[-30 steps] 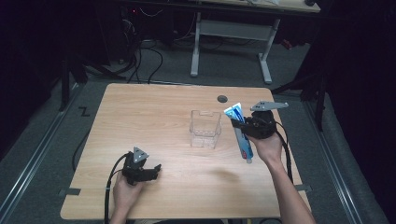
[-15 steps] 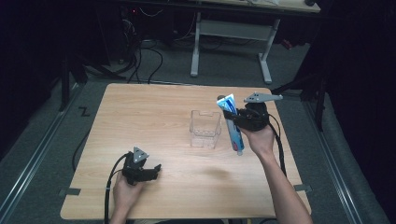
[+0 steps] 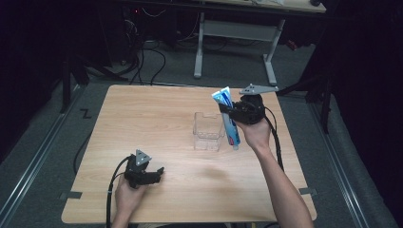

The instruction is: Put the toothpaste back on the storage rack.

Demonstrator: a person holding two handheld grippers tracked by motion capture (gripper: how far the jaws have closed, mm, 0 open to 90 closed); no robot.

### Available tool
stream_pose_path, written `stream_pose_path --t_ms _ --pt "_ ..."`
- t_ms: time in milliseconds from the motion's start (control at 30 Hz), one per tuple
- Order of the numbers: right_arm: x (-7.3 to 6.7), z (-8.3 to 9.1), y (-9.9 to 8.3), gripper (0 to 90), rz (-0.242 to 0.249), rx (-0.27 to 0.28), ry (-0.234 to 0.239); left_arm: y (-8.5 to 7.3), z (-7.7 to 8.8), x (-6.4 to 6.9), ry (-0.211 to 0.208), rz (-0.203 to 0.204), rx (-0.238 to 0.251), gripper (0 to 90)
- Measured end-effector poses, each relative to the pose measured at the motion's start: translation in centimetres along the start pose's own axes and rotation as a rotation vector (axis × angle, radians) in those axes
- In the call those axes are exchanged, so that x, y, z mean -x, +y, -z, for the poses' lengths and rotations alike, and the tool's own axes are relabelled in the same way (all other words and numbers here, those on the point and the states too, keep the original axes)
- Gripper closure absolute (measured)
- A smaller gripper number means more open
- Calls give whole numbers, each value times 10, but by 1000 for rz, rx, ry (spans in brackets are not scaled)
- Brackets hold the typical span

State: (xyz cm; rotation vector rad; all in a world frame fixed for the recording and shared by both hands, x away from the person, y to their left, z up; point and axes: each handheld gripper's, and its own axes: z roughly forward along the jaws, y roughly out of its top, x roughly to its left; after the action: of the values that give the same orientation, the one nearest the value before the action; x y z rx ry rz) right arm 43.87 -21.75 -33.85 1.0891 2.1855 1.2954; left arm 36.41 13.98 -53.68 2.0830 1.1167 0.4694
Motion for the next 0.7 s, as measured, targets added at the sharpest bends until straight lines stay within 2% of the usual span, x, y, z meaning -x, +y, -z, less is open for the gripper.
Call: stream_pose_path --t_ms 400,700 --pt "-1 -17 14 726 -12 14 13 0 0 0 1 0 0 193" --pt "0 -28 23 726 -20 25 2 0 0 0 0 -2 -2 193"
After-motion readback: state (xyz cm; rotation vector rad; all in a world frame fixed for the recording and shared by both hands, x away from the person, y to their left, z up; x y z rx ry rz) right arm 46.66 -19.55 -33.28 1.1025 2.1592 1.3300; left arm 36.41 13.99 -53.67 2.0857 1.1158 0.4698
